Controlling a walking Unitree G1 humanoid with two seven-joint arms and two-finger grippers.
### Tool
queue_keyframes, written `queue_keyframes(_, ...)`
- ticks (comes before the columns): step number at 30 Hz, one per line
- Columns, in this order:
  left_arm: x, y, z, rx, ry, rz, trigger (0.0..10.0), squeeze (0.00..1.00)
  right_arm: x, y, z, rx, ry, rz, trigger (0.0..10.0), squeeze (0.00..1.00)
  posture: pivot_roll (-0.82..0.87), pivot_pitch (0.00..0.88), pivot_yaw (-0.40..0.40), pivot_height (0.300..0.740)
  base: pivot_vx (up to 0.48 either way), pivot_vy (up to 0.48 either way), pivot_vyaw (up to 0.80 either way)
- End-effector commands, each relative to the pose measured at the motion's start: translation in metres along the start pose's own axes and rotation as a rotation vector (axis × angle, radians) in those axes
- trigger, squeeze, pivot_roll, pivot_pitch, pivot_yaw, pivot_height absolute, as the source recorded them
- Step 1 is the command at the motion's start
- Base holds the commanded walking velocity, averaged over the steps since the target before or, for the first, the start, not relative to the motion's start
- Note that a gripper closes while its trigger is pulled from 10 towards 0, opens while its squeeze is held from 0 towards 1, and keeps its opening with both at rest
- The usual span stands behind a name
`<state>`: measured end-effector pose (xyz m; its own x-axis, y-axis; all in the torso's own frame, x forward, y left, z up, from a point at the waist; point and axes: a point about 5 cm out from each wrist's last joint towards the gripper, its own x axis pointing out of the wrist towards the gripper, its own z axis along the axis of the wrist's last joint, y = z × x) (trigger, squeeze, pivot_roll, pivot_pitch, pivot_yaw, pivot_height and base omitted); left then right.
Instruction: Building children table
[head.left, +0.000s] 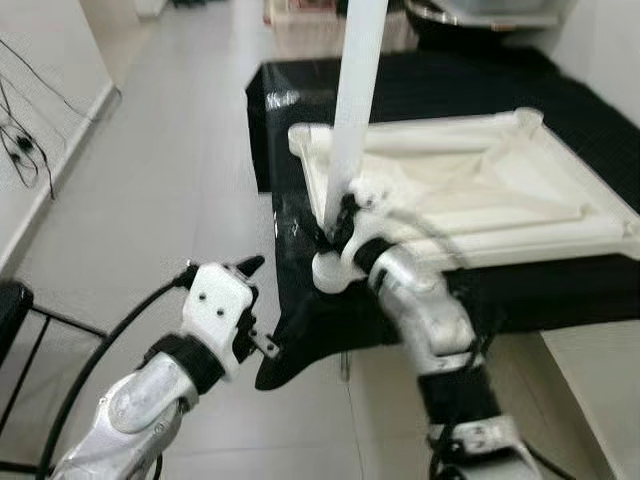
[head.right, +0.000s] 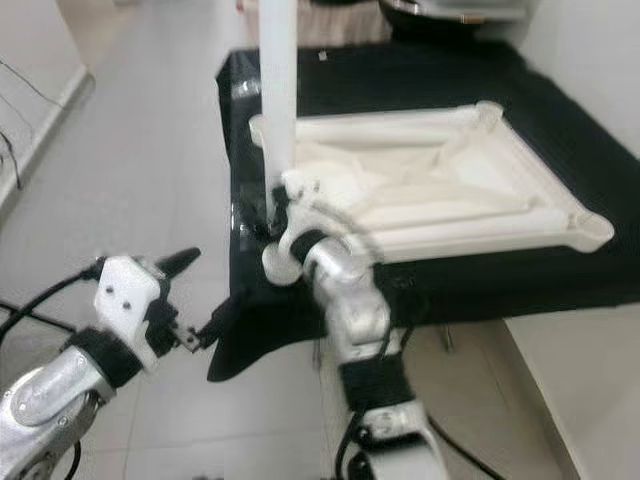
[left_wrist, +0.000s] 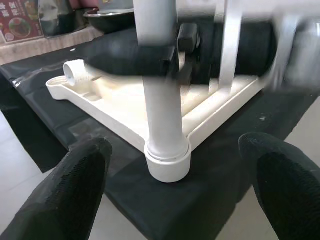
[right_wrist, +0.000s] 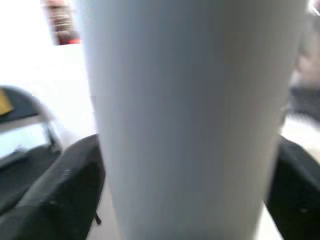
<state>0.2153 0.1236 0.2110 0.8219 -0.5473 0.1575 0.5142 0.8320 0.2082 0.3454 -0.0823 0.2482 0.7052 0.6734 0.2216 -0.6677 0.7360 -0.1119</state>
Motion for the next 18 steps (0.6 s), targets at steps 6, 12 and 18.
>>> queue_keyframes(6,-0.001,-0.002,-0.003,-0.007,0.019,0.001,10.0,0.0,-0.003,-0.011,0.002,-0.05,0.044,0.314,10.0,0.0,0.18,0.183,-0.053,0.74,0.0,0.0,0.0)
queue_keyframes(12,-0.001,-0.001,-0.001,-0.001,0.016,0.006,10.0,0.0,0.003,-0.029,0.013,-0.045,0.055,0.434,0.0,0.0,0.21,0.189,-0.061,0.74,0.0,0.0,0.0)
queue_keyframes(18,-0.003,0.001,-0.001,0.005,0.021,0.017,10.0,0.0,-0.003,-0.037,0.02,-0.008,0.076,0.605,0.0,0.0,0.21,0.19,-0.06,0.74,0.0,0.0,0.0)
